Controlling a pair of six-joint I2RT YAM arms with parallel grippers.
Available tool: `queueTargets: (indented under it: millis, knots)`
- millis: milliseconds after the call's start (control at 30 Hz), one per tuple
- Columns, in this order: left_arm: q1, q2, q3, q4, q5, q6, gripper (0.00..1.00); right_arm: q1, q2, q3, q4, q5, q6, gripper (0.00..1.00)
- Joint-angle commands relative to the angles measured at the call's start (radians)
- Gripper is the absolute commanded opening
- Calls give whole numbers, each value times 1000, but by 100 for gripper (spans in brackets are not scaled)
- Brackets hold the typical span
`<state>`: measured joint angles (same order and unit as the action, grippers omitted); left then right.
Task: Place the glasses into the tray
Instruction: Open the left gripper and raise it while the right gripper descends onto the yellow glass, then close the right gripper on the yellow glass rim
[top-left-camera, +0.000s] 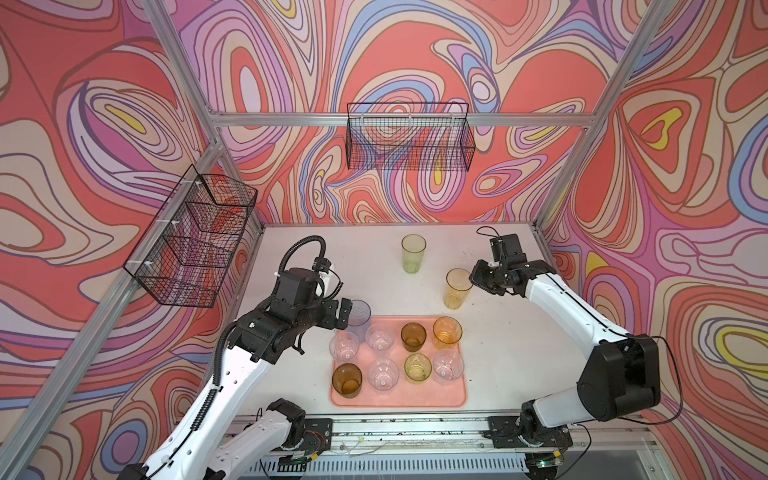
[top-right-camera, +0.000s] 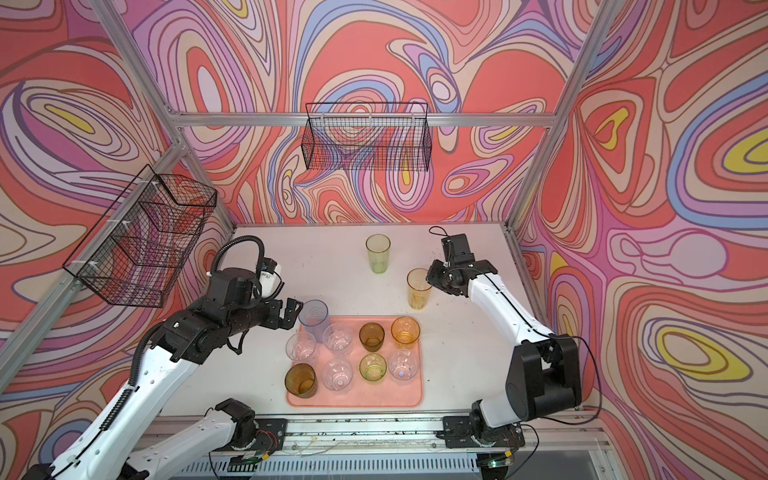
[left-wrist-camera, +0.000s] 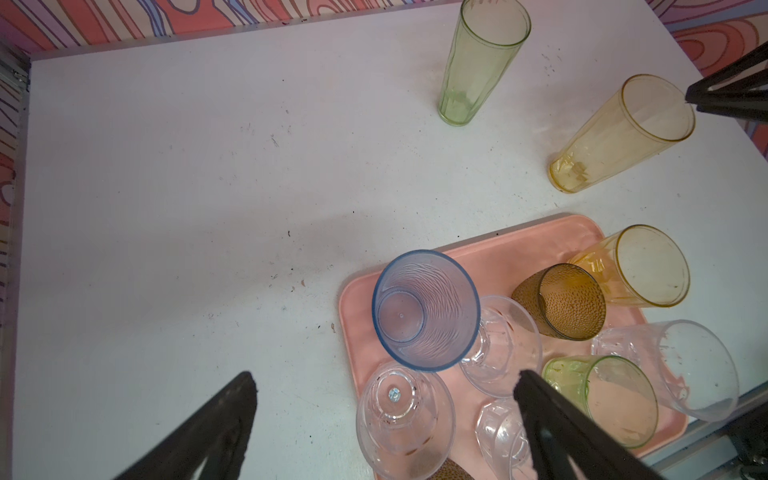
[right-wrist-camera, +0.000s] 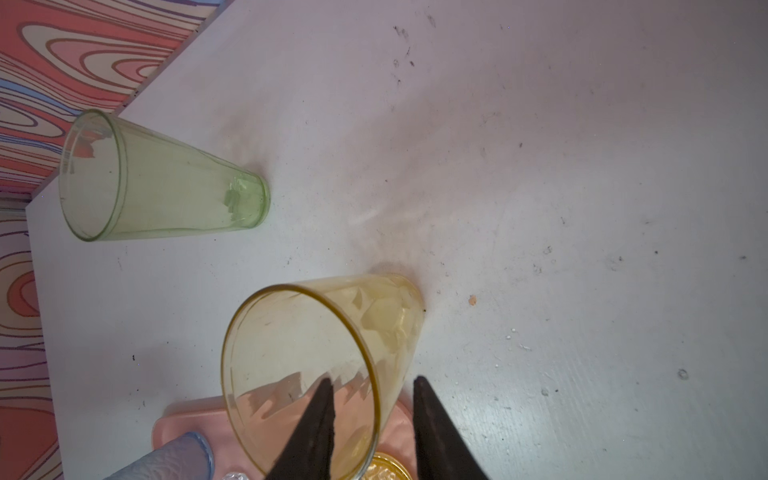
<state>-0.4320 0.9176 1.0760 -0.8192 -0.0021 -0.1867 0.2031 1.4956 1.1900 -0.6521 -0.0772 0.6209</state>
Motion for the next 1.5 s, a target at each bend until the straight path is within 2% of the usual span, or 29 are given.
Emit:
queueTargets:
  millis: [0,200,833,1167,1467]
  knots:
    - [4,-19,-34,68,-28,13,100,-4,23,27,-12,21,-3,31]
    - [6,-22,-84,110,-56,16,100,-4,40,33,-17,30,-2,28]
    - [29,-38,-149,132,-52,11,100,-4,47,2,0,13,16,18]
    - [31,-28,-155,147,56,5,100,-4,51,9,7,-9,21,16]
    - [32,-32,-160,156,97,7,100,-5,37,-3,39,-28,44,13]
